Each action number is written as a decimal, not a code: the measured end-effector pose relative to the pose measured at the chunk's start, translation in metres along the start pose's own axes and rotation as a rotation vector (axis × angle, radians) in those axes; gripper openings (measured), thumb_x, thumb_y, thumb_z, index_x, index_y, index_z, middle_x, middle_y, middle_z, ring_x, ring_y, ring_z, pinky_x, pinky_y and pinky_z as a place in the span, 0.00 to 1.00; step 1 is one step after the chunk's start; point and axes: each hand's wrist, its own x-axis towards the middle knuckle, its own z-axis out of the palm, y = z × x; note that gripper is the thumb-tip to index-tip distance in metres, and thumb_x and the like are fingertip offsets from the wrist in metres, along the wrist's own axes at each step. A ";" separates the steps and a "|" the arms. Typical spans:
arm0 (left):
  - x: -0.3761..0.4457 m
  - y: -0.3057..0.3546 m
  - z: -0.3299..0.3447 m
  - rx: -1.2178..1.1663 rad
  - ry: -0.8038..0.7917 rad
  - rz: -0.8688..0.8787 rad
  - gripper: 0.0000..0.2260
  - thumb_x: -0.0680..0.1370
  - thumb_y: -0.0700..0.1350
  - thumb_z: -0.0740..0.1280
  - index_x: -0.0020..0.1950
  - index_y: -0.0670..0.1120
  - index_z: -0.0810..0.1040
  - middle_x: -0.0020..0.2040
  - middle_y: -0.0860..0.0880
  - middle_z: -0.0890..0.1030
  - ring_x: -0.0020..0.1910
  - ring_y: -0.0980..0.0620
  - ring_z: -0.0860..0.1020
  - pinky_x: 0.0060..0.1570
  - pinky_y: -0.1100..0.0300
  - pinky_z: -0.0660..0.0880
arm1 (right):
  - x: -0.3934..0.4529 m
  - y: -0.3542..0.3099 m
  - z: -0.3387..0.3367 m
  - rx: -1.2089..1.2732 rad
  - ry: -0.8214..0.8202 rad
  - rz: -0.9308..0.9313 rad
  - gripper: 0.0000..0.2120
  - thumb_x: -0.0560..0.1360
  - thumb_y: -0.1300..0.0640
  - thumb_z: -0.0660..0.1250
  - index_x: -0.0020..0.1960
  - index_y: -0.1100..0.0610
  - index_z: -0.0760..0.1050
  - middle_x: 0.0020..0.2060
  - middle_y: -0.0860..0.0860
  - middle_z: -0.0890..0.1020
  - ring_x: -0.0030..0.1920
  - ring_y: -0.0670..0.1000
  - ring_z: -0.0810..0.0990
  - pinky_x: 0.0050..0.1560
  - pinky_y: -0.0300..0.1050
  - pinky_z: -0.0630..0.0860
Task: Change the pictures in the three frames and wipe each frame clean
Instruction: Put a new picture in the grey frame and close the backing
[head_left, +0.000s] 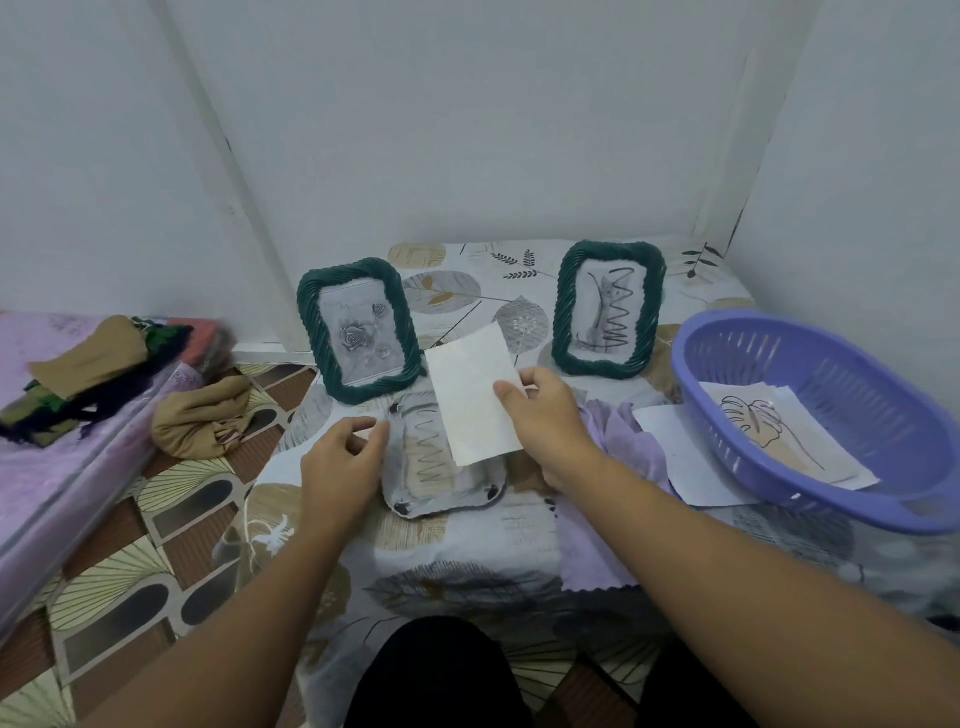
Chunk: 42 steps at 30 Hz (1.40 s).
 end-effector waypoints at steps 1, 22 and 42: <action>-0.001 0.005 -0.003 -0.010 -0.009 0.018 0.09 0.81 0.57 0.67 0.54 0.54 0.83 0.39 0.52 0.83 0.41 0.52 0.82 0.46 0.52 0.80 | -0.001 -0.003 -0.010 0.031 0.007 0.003 0.05 0.80 0.51 0.68 0.53 0.51 0.76 0.46 0.47 0.83 0.46 0.51 0.83 0.45 0.48 0.80; -0.062 0.156 0.110 -0.273 -0.559 -0.166 0.05 0.78 0.36 0.72 0.42 0.37 0.82 0.27 0.51 0.77 0.18 0.62 0.69 0.20 0.70 0.65 | -0.020 -0.012 -0.200 -0.926 0.035 -0.104 0.20 0.78 0.41 0.67 0.60 0.55 0.71 0.52 0.50 0.78 0.54 0.57 0.78 0.51 0.54 0.77; -0.086 0.185 0.216 -0.021 -0.658 -0.201 0.15 0.72 0.41 0.78 0.36 0.39 0.72 0.25 0.45 0.71 0.26 0.49 0.69 0.33 0.57 0.67 | -0.026 0.013 -0.229 -0.773 0.024 -0.156 0.18 0.75 0.35 0.68 0.43 0.49 0.84 0.38 0.45 0.83 0.44 0.49 0.80 0.47 0.47 0.78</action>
